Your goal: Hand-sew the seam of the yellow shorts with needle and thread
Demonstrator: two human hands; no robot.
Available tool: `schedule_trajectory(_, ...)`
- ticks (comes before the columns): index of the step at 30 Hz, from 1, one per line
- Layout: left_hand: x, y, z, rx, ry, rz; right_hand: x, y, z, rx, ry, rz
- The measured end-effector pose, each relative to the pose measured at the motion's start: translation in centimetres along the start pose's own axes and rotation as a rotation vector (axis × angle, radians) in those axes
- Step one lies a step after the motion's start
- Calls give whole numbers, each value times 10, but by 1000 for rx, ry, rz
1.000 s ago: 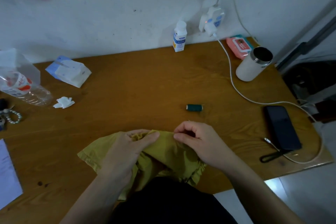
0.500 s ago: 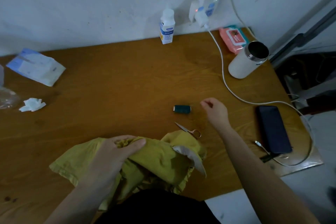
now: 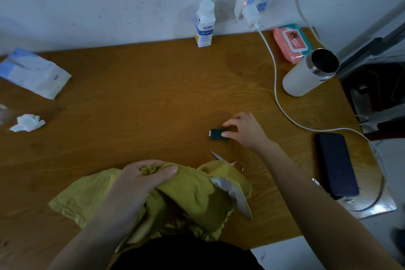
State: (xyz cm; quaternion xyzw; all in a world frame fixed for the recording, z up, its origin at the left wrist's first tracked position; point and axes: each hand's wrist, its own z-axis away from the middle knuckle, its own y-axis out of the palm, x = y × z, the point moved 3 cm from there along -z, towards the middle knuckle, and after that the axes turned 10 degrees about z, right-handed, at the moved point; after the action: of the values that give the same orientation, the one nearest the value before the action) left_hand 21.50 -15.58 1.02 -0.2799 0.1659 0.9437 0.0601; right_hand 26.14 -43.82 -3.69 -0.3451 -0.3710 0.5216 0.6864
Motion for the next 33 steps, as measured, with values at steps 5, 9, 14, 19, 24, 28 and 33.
schedule_trajectory(5, -13, 7, 8, -95, 121, -136, 8, 8, 6, -119, -104, 143)
schedule_trajectory(9, -24, 19, 18, -106, 132, -129, 18, 19, 13, -217, -145, 27)
schedule_trajectory(14, -28, 25, 28, -143, 124, -121, 36, 33, 13, -221, -179, -47)
schedule_trajectory(19, -27, 25, 32, -141, 116, -129, 27, 29, 18, -244, -130, -143)
schedule_trajectory(24, -30, 28, 34, -149, 113, -126, 8, 20, 27, -355, -57, -233)
schedule_trajectory(28, -32, 32, 37, -163, 122, -120, 9, 15, 32, -474, -63, -176)
schedule_trajectory(33, -35, 33, 39, -157, 119, -98, 17, 18, 31, -437, -140, -108)
